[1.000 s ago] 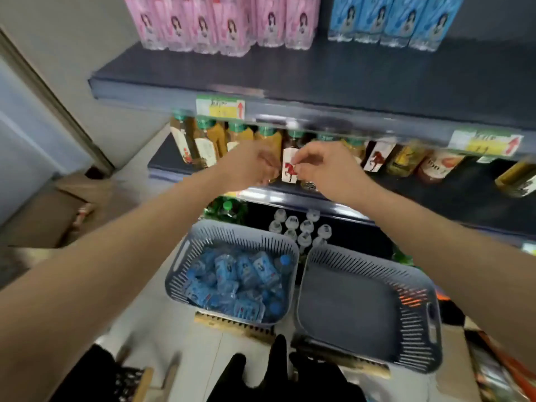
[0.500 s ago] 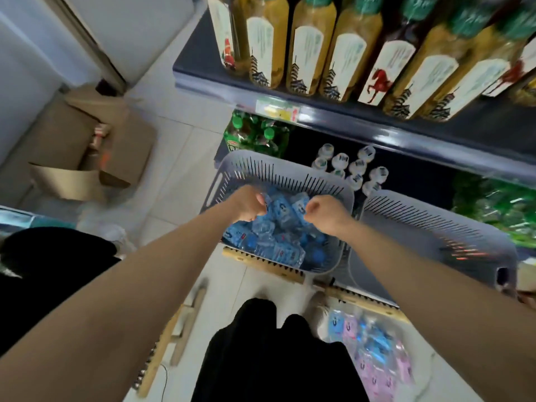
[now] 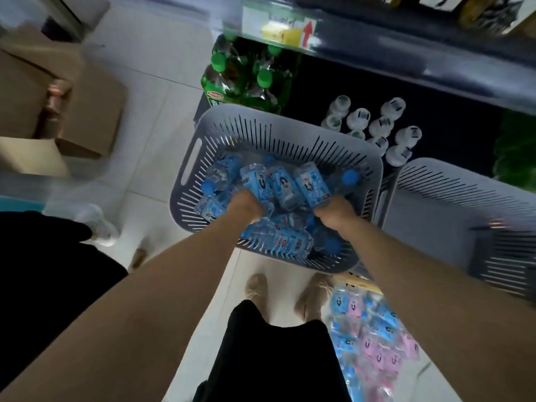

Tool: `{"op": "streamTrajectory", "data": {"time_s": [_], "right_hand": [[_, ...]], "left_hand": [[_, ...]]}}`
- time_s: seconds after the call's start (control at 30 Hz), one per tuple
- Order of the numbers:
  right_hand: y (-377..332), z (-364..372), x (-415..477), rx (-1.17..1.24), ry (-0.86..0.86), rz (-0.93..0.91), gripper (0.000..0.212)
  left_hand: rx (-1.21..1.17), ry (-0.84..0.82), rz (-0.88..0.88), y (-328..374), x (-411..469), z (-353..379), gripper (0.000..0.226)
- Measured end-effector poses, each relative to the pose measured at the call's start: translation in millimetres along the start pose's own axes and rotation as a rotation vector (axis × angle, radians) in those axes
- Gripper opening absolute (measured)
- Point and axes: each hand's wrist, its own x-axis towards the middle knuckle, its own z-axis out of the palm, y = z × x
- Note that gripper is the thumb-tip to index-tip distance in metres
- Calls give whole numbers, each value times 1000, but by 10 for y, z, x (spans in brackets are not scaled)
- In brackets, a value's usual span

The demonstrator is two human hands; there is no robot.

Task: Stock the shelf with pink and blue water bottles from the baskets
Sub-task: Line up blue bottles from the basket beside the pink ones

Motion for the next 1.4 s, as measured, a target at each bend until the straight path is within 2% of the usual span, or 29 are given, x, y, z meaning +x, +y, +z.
{"op": "streamTrajectory", "data": {"time_s": [0.13, 0.23, 0.37, 0.47, 0.6, 0.7, 0.77, 0.9, 0.97, 1.03, 1.1, 1.23, 1.3, 1.4], "right_hand": [[-8, 109, 172, 87, 8, 79, 60], [-55, 196, 225, 141, 18, 151, 74], [-31, 234, 317, 88, 19, 170, 61], [36, 142, 384, 18, -13, 130, 47], [21, 82, 381, 189, -33, 127, 48], [3, 110, 331, 329, -24, 116, 45], [1, 108, 312, 418, -3, 113, 46], [-48, 74, 230, 620, 17, 147, 64], [-131, 4, 141, 673, 41, 150, 85], [-203, -88, 60, 636, 64, 128, 95], [-284, -232, -78, 527, 104, 112, 84], [-472, -636, -529, 215, 228, -18, 29], [-557, -802, -767, 117, 270, -113, 28], [-676, -994, -1223, 109, 356, -247, 25]], "left_hand": [[-55, -30, -76, 27, 148, 40, 23], [-87, -35, -119, 71, 185, 58, 40], [-109, -18, -181, 126, 215, 71, 61], [-164, 5, -203, 138, 231, 117, 62], [-208, 40, -227, 196, 252, 188, 69], [-228, 99, -180, 310, 118, 59, 62], [-222, 146, -139, 356, 123, -14, 68], [-182, 155, -84, 437, 0, -223, 79], [-175, 123, -60, 463, -106, -354, 69], [-162, 116, -14, 475, -235, -475, 34], [-115, 119, 4, 507, -410, -592, 46], [-59, 163, 61, 639, -836, -886, 46], [4, 172, 87, 714, -1050, -1063, 47], [68, 177, 160, 852, -1450, -1353, 45]]}}
